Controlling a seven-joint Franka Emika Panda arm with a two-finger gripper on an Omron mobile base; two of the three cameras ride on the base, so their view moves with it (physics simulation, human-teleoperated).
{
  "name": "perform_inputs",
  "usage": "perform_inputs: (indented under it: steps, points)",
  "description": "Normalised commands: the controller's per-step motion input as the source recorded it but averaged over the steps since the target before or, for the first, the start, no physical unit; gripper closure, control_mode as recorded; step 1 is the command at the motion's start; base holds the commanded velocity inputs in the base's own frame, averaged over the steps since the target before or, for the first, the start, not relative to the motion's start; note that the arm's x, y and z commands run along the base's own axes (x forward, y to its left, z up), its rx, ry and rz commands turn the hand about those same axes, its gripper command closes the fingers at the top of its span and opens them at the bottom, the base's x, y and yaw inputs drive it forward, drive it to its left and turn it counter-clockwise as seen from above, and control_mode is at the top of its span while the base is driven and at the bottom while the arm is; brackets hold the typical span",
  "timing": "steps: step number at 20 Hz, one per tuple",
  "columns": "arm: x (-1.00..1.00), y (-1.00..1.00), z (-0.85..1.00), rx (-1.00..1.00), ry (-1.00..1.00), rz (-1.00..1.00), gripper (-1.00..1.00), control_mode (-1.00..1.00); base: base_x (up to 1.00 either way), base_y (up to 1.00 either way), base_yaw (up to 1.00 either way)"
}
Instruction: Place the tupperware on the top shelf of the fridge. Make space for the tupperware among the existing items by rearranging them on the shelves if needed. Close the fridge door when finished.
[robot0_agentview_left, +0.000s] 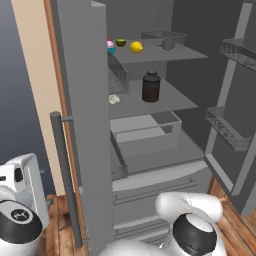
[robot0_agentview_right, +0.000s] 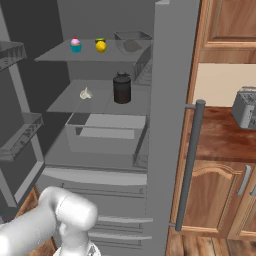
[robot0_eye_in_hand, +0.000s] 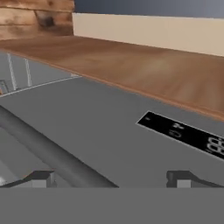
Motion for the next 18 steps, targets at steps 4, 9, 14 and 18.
perform_inputs:
  steps: [4,9,14,18]
  points:
    - [0.54,0.61,-0.54,-0.29,0.00,-0.07,-1.00,-1.00,0.00,0.00,0.00]
    - [0.55,-0.14,-0.68,-0.14,0.04,-0.25,-1.00,-1.00,0.00,0.00,0.00]
    - [0.51,-0.60,-0.26,-0.08,0.10,-0.25,-1.00,-1.00,0.00,0.00,0.00]
    - [0.60,-0.39,0.00,-0.11,0.05,-0.24,-1.00,-1.00,0.00,0.00,0.00]
